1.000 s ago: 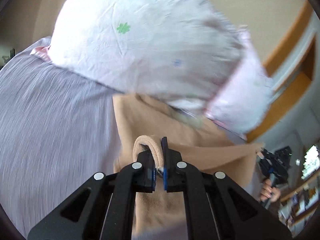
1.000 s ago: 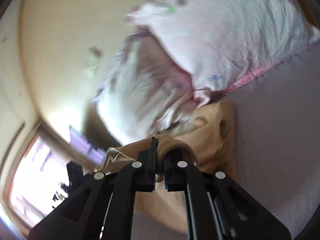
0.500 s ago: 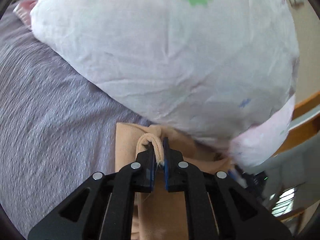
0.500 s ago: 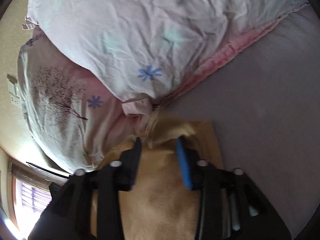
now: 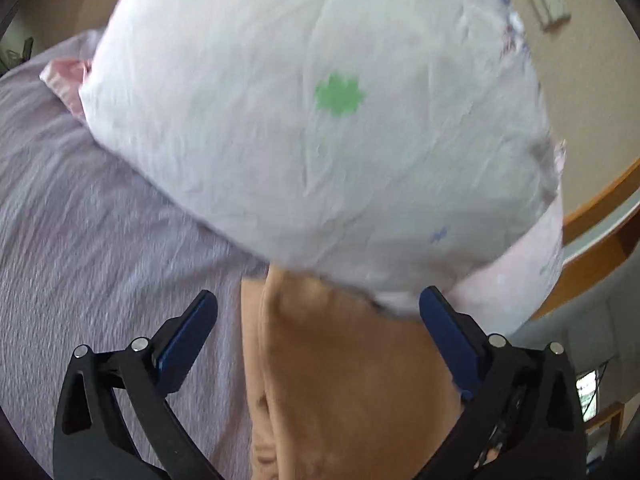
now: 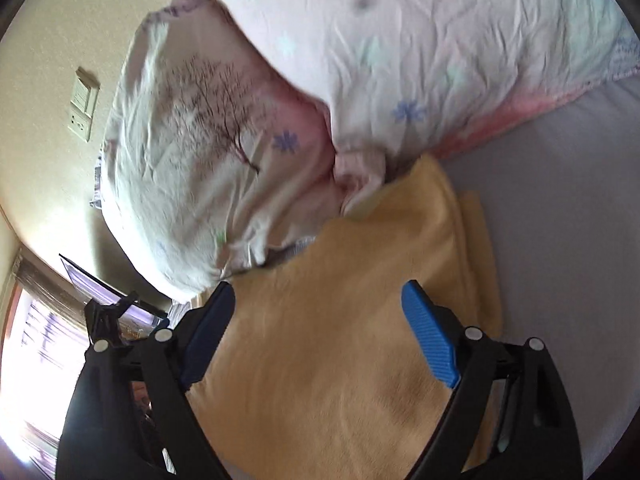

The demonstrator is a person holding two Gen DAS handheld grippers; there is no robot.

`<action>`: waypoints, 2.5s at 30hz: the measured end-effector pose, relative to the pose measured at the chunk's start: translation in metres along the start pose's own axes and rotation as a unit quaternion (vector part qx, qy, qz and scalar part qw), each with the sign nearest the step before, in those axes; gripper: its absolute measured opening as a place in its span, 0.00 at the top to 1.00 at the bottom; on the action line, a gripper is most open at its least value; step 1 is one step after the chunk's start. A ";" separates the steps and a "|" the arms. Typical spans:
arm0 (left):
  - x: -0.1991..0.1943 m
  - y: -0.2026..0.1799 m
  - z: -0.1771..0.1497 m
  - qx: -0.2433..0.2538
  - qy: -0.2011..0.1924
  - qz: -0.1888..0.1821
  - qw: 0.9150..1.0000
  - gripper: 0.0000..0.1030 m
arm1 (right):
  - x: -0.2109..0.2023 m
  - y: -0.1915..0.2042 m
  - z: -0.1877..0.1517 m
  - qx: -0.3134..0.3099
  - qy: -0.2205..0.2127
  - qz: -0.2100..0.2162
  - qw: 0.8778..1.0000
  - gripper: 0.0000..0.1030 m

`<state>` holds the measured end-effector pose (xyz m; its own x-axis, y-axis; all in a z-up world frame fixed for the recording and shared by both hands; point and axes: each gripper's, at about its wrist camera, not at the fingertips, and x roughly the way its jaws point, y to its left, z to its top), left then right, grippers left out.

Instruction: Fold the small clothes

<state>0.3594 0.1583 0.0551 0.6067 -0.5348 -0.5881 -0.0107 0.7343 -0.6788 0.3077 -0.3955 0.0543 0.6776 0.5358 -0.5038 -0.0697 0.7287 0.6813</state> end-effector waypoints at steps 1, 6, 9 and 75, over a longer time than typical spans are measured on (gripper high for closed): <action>0.003 -0.002 -0.006 0.014 0.018 0.014 1.000 0.04 | -0.003 0.003 -0.001 -0.005 -0.003 0.003 1.000 0.17; 0.023 -0.001 -0.052 0.056 0.112 0.032 0.992 0.24 | 0.002 0.007 -0.009 -0.034 0.011 -0.002 0.999 0.17; 0.030 0.000 -0.059 0.059 0.106 0.039 0.992 0.25 | 0.012 0.006 -0.015 -0.041 0.029 -0.012 0.999 0.17; 0.084 -0.131 -0.142 0.104 0.131 -0.057 0.984 0.44 | -0.025 0.015 0.018 -0.116 0.023 -0.044 0.992 0.86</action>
<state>0.2985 -0.0427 0.0323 0.3680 -0.6884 -0.6251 0.2247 0.7182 -0.6586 0.3025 -0.4058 0.0862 0.6545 0.4811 -0.5833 -0.1816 0.8489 0.4964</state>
